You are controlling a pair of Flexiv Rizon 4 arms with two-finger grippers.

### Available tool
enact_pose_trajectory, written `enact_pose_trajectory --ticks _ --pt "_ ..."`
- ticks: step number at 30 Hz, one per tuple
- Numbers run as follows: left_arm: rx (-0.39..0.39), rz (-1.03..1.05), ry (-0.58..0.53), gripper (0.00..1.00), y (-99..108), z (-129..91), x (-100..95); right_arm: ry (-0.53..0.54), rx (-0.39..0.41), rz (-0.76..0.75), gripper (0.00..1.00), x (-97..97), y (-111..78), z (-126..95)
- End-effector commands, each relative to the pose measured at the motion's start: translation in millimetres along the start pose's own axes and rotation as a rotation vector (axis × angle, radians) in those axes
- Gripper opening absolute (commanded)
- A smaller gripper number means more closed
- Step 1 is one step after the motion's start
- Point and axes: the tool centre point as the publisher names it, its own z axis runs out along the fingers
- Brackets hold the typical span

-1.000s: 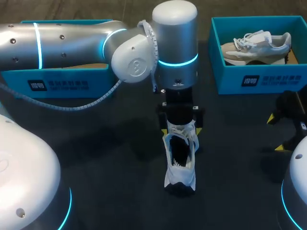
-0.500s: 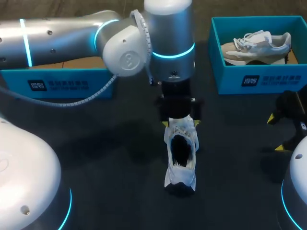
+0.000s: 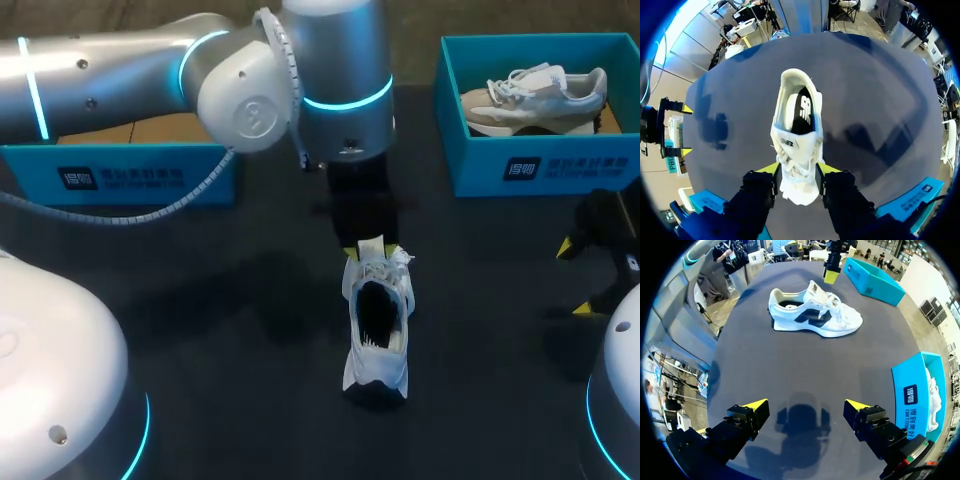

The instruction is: Take the shoe out of the shoebox, open the shoe tongue, remove and reinsert the insole, then place the shoe into the shoebox

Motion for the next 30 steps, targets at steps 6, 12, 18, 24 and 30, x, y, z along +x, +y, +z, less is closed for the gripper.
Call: enact_pose_trajectory --ticks 6,12,18,24,30 --pt "0.037 0.028 0.017 0.34 -16 29 -4.7 -0.001 0.003 0.000 1.00 0.7 0.2 0" --pt "0.066 0.030 0.025 0.34 -31 40 2.6 -0.001 0.003 0.000 1.00 0.7 0.2 0" --pt "0.037 0.029 0.004 0.35 -33 26 2.8 -0.001 0.003 0.000 1.00 0.7 0.2 0" --pt "0.020 0.031 0.001 0.33 -29 24 -1.4 -0.001 0.003 0.000 1.00 0.7 0.2 0" --pt "0.062 0.027 0.038 0.33 -33 50 -2.6 -0.001 0.003 0.000 1.00 0.7 0.2 0"
